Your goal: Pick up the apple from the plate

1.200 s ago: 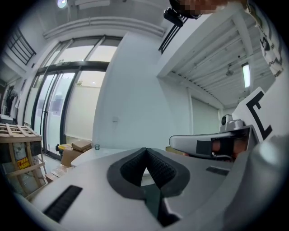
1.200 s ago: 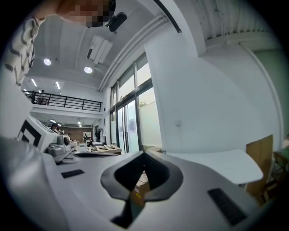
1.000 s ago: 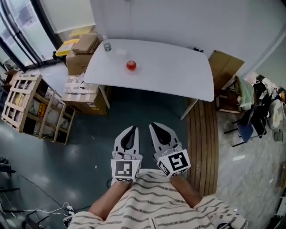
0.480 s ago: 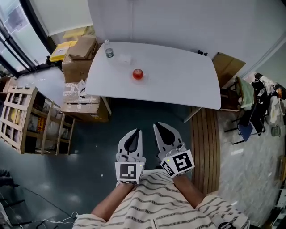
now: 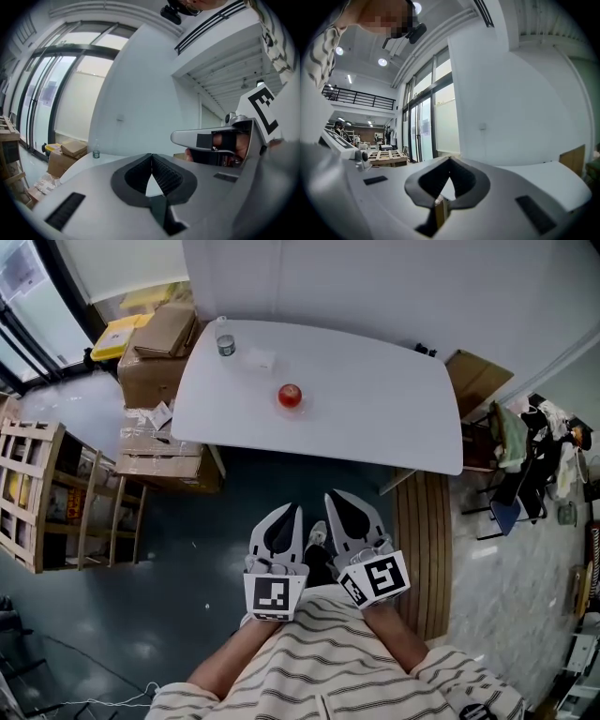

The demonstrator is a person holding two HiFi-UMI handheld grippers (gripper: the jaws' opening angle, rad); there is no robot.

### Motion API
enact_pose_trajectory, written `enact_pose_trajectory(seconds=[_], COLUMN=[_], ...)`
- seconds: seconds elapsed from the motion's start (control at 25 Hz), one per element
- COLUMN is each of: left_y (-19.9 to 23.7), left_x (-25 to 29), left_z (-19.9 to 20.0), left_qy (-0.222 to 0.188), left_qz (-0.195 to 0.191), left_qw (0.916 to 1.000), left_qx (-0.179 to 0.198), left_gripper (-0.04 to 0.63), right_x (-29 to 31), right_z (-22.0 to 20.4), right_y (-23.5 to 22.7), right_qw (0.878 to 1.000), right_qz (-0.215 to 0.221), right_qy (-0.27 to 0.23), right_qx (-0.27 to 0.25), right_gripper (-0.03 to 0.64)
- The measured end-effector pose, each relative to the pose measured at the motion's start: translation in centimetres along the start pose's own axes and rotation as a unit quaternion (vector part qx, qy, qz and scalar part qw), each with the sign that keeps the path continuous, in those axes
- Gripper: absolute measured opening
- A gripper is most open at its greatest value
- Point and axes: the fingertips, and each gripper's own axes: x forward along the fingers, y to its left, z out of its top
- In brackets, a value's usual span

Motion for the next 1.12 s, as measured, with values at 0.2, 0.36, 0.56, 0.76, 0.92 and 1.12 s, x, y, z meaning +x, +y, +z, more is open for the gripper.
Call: enact_pose_trajectory(seconds=[0.2,0.36,0.56,0.76,0.92,1.12], left_y=[1.6,2.4,3.1,2.8,3.0,3.2], left_x=[2.9,5.5,9.4,13.2,15.5,18.3], left_z=[0.1,0.8,1.3,2.6,3.2,3.3], left_qy=[0.002,-0.004,0.002,-0.005,-0.011,-0.006], left_qz=[0.015,0.023,0.028,0.033,0.042,0.056], left_qw=[0.9999,0.9996,0.9994,0.9988,0.9982,0.9976], left_qx=[0.005,0.017,0.022,0.036,0.042,0.041], left_gripper=[0.005,0.005,0.005,0.005,0.005,0.005], right_x=[2.5,4.7,7.1,8.9,10.3,11.8], right_z=[0.4,0.5,1.3,2.4,2.7,2.6], right_y=[-1.8,-4.0,-6.7,-9.7,-11.7,-13.6], right_qw=[1.0,1.0,1.0,0.999,0.999,0.998], right_qz=[0.009,0.009,0.018,0.029,0.038,0.057], right_qy=[-0.007,-0.011,-0.019,-0.025,-0.031,-0.031], right_qx=[0.001,0.006,0.004,0.0,0.0,-0.002], right_gripper=[0.012,0.012,0.012,0.012,0.012,0.012])
